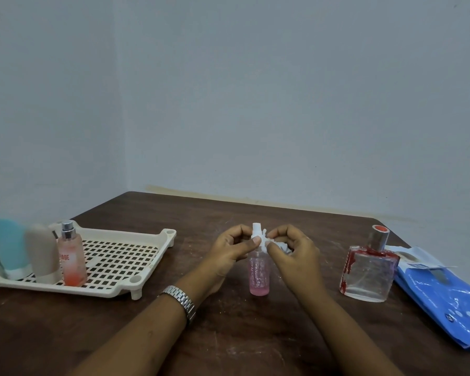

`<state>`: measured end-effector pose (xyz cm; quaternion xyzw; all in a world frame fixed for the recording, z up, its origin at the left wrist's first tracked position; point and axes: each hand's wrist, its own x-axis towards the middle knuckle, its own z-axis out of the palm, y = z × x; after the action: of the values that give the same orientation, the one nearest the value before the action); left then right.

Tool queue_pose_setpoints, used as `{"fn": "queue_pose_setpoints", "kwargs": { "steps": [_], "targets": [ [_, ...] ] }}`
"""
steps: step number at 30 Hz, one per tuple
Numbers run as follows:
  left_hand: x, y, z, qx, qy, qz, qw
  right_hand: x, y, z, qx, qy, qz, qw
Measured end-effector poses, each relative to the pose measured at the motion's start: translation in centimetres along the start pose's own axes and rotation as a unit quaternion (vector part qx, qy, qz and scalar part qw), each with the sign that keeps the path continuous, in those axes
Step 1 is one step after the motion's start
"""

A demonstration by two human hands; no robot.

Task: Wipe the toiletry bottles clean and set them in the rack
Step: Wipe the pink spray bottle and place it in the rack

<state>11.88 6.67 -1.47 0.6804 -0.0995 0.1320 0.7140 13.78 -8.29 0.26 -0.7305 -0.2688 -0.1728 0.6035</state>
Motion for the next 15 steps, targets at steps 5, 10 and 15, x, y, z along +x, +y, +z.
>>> {"fn": "queue_pose_setpoints", "kwargs": {
  "steps": [5, 10, 15],
  "targets": [
    [-0.2, 1.0, -0.5, 0.024, -0.051, 0.003, 0.998, 0.3, 0.1, -1.0, 0.043, -0.061, 0.045, 0.996],
    [0.0, 1.1, -0.7, 0.054, -0.040, 0.009, 0.998, 0.2, 0.2, -0.8, 0.057, -0.050, 0.056, 0.996],
    [0.0, 1.2, -0.1, 0.119, -0.023, 0.029, 0.992, 0.3, 0.5, -0.4, 0.040, -0.027, 0.045, 0.998]
  ]
}}
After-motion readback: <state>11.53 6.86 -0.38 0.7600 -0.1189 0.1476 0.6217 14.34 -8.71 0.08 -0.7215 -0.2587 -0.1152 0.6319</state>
